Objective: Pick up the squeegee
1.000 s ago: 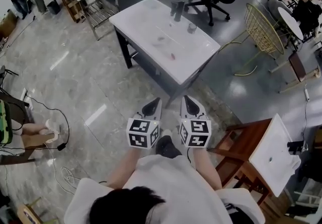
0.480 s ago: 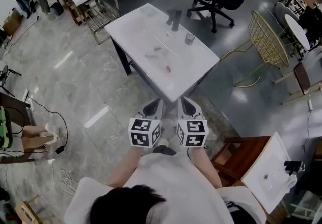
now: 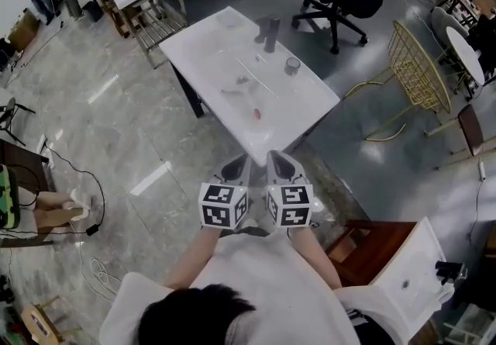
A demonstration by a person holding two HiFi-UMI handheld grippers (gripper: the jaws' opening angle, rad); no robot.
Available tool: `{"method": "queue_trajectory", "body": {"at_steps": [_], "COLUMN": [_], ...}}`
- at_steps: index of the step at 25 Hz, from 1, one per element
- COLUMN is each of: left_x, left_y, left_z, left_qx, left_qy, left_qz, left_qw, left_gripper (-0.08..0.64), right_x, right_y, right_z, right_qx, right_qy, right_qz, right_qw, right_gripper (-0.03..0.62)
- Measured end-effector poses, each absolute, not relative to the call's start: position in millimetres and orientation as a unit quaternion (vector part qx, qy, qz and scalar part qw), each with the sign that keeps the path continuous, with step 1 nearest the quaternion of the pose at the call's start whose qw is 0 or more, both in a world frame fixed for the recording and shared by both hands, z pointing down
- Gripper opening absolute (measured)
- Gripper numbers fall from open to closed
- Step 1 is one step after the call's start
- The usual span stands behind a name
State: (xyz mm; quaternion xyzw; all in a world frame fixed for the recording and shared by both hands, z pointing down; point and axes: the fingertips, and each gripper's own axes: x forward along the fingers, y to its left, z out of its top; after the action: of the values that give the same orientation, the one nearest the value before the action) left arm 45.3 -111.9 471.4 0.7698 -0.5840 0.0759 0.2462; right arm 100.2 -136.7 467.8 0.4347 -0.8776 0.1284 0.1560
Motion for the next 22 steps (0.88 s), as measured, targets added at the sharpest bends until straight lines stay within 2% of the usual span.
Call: {"method": "queue_trajectory", "body": {"at_steps": [22], "left_x": [29.1], "left_y": [-159.6], "left_z": [486.1], "left_qx": [0.762], "left_qy": [-0.593], "left_qz": [0.063], "left_qw": [0.253], "left_gripper": [0.028], "right_x": [75.6], "right_y": [-171.5], "right_z": [485.3], "right_qx": [0.410], "right_qy": [-0.886], "right_qz": [0.141], "right_qw": [0.163], "right_gripper": [0.026]}}
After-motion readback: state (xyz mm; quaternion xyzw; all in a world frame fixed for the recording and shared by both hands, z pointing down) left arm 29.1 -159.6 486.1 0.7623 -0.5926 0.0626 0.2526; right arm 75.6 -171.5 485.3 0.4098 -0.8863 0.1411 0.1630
